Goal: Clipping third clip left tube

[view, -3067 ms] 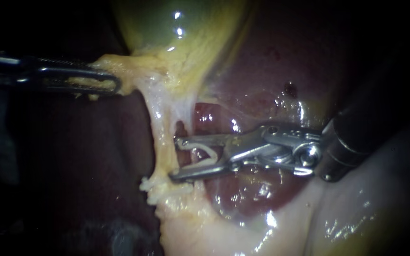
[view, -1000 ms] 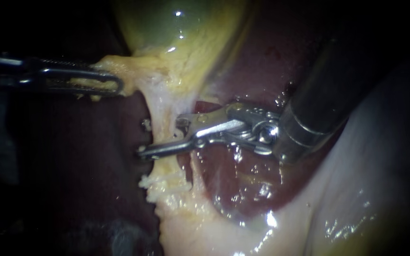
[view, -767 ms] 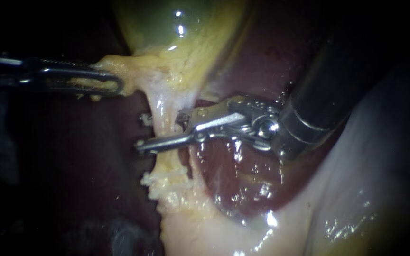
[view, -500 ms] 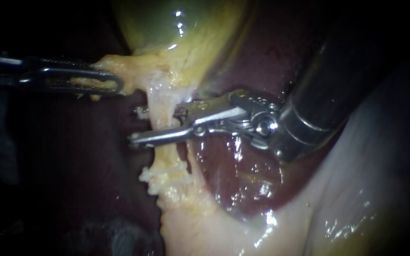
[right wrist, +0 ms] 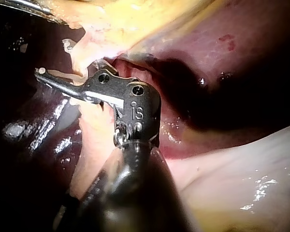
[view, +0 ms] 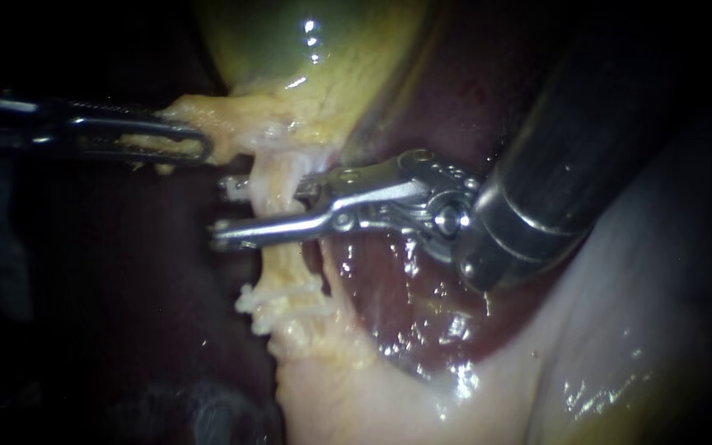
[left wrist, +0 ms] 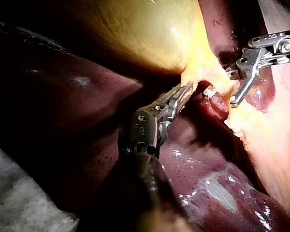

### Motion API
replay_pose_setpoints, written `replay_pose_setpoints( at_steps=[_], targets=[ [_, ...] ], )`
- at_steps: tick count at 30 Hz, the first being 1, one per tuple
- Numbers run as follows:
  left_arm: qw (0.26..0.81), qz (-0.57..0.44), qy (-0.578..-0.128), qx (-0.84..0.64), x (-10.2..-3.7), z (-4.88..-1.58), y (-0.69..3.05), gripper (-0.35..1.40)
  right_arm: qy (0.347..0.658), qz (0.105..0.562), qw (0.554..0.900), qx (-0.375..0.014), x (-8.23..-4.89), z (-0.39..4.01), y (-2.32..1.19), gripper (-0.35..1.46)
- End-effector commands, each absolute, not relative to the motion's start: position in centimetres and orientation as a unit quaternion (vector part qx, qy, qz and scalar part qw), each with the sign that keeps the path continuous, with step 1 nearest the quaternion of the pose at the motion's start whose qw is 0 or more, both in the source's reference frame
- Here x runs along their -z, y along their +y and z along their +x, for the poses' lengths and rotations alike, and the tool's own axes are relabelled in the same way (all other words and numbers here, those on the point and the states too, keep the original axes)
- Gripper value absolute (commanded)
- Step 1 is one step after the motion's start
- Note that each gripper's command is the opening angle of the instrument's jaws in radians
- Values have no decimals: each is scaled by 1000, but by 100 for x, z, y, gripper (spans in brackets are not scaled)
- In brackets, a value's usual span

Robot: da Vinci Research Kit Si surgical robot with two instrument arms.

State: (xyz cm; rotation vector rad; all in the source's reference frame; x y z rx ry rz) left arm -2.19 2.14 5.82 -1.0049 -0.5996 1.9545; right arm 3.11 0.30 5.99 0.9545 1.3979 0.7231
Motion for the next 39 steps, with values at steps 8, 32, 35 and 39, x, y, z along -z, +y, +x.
replay_pose_setpoints(
  at_steps=[8,32,35,39],
  targets=[
    [418,-401,-239,-779,-582,-219,214,-35,598,427,596,-323,-590,306,31,42],
    [418,-401,-239,-779,-583,-219,214,-35,573,455,593,-336,-588,286,28,-35],
    [418,-401,-239,-779,-583,-219,215,-35,570,456,596,-334,-589,285,29,-35],
    [418,-401,-239,-779,-583,-219,215,-35,566,458,600,-331,-589,285,28,-35]
  ],
)
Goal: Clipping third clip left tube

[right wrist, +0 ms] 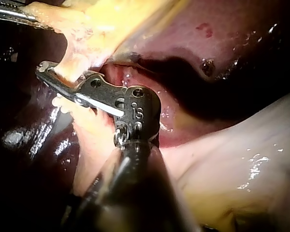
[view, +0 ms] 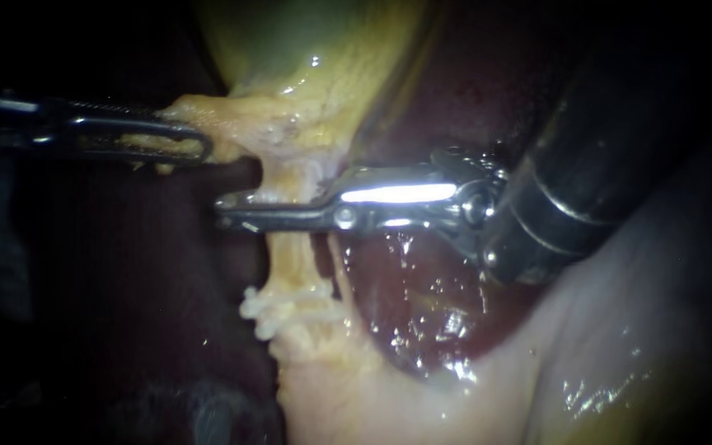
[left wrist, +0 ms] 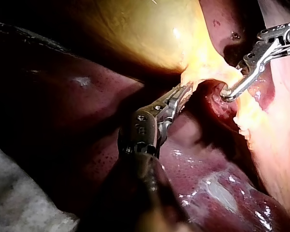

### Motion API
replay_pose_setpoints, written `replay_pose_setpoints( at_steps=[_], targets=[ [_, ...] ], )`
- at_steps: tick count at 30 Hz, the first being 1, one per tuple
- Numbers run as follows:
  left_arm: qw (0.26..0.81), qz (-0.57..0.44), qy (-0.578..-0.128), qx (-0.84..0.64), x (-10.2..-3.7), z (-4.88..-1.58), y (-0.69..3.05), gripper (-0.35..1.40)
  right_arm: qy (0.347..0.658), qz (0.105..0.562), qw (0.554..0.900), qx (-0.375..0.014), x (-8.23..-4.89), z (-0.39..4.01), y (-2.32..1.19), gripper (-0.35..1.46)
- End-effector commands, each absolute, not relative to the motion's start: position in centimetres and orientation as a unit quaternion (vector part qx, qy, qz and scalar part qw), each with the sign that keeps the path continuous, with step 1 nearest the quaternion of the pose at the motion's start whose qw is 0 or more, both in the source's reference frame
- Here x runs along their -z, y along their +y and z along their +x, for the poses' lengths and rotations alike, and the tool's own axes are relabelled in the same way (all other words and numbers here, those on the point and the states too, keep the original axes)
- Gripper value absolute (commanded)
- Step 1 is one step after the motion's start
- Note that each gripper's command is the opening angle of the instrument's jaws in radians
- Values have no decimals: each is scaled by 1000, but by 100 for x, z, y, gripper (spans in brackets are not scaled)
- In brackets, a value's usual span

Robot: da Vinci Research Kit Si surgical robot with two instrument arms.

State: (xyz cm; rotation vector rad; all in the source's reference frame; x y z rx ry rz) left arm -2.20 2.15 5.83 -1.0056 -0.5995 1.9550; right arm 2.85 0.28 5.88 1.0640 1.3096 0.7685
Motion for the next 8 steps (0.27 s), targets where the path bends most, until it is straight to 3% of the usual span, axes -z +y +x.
replay_pose_setpoints(
  at_steps=[1,8],
  targets=[
    [418,-401,-239,-779,-583,-220,215,-35,566,458,600,-331,-589,285,28,-35],
    [418,-401,-239,-779,-583,-219,215,-35,566,459,600,-331,-589,284,28,-35]
  ],
)
